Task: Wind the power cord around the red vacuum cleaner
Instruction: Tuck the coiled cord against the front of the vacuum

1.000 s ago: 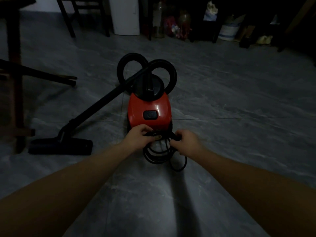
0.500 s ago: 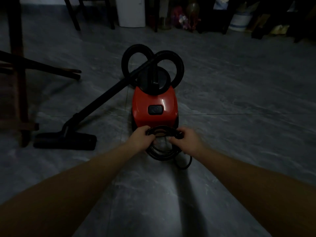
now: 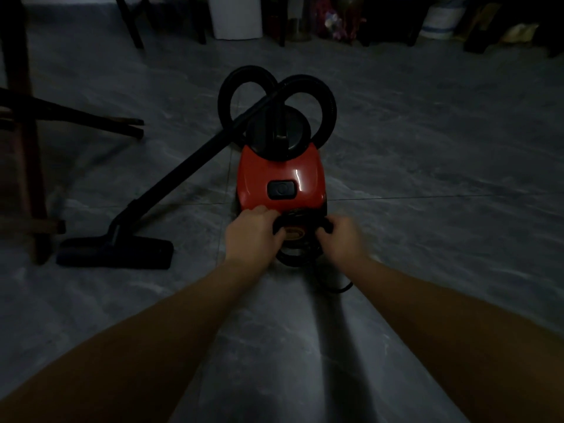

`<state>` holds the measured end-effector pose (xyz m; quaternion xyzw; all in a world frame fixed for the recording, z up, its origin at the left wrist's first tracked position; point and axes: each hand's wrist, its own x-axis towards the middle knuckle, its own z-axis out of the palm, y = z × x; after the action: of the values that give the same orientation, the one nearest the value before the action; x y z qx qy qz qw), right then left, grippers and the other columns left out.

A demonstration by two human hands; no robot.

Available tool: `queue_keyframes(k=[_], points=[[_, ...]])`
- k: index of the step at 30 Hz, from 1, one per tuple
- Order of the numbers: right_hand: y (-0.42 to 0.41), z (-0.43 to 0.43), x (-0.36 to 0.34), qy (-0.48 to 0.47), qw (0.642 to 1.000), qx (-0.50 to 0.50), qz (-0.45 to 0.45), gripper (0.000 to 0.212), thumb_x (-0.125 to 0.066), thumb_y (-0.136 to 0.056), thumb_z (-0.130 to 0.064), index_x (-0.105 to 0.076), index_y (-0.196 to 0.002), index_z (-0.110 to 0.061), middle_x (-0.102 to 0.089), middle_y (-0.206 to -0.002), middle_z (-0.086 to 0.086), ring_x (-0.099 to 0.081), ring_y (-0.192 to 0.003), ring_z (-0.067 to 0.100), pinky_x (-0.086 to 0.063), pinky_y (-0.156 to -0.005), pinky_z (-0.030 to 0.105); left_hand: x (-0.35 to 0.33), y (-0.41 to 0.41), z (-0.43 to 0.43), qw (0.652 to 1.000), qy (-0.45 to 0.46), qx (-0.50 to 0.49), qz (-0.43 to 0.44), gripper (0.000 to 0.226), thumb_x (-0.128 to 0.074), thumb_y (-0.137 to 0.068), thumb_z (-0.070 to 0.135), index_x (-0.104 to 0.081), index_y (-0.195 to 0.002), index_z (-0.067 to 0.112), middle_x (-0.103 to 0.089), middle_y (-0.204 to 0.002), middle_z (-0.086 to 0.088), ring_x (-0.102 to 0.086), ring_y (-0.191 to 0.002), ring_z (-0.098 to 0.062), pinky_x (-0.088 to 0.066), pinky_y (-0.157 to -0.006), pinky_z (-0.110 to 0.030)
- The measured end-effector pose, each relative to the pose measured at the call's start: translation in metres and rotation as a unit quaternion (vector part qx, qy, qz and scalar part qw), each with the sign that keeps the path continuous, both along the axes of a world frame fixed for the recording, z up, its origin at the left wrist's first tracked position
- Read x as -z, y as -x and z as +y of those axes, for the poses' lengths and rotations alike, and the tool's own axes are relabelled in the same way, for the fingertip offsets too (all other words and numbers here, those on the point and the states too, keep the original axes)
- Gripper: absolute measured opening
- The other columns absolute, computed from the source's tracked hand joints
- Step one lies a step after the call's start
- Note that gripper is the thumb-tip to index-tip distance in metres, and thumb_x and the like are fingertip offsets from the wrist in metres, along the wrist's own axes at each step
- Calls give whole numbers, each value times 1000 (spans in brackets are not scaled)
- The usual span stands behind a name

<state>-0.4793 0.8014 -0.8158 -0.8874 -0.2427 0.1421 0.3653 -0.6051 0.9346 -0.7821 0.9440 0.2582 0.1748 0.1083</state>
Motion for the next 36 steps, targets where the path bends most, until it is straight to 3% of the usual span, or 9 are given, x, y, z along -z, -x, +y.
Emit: queue_keyframes(k=[3,7,10,17,22,24,27,31,36], points=[[-3,-1,9,20,1000,-4,3,12,-57,-87,-20,-68,-90,-17,-70,-79,8,-69,-74,29,-57,-69,41,6,1,1,999,-27,14,11,24,-64,-82,40,-73,-95,22,-67,-92,1,-61,-86,-24,-45,-61,-31],[0,2,16,83,996,-36,7,22,-53,-95,-23,-64,-105,-7,-69,-101,17,-67,-94,35,-52,-78,37,4,-2,-1,999,48,-6,-8,22,-64,-85,34,-73,-101,21,-68,-92,-1,-65,-86,-22,-38,-63,-27],[8,0,22,108,991,-74,21,34,-49,-100,-32,-58,-117,-3,-66,-115,21,-63,-106,37,-51,-88,40,1,-3,1,996,83,-22,-15,19,-67,-83,30,-76,-96,21,-74,-91,0,-68,-85,-21,-44,-65,-27],[22,-9,25,-72,997,-6,-6,48,-43,-89,-61,-61,-113,-23,-67,-103,-4,-66,-90,13,-57,-79,38,-4,-5,2,991,119,-57,-6,16,-69,-78,33,-76,-88,23,-74,-80,1,-68,-78,-18,-40,-62,-24],[23,0,16,-160,984,62,49,22,-63,-92,-44,-72,-100,-26,-72,-92,-9,-67,-86,6,-52,-74,25,4,-6,10,979,197,-58,-19,14,-72,-75,35,-75,-84,24,-74,-78,4,-69,-76,-16,-56,-71,-34],[20,1,14,-176,977,86,81,21,-69,-89,-43,-75,-94,-23,-73,-86,-9,-68,-82,6,-48,-69,21,7,-3,11,974,215,-60,-33,15,-75,-76,34,-74,-87,24,-72,-79,6,-67,-76,-12,-55,-71,-30],[14,1,14,-168,976,93,104,24,-71,-87,-45,-76,-92,-22,-74,-84,-7,-69,-75,5,-49,-64,19,14,4,5,975,211,-53,-46,24,-77,-78,32,-70,-97,19,-65,-87,7,-59,-76,-6,-41,-63,-15],[10,4,15,-153,977,100,113,30,-70,-86,-49,-77,-92,-20,-76,-85,-4,-71,-80,11,-56,-73,29,23,8,-3,980,186,-62,-40,37,-77,-77,33,-62,-106,15,-55,-98,4,-51,-82,-8,-37,-69,-20],[-2,12,10,-125,972,121,155,28,-76,-80,-49,-76,-83,-21,-75,-81,-3,-72,-81,15,-58,-76,32,21,3,-2,971,222,-80,-44,35,-76,-76,37,-65,-103,17,-66,-94,4,-62,-81,-11,-40,-61,-18]])
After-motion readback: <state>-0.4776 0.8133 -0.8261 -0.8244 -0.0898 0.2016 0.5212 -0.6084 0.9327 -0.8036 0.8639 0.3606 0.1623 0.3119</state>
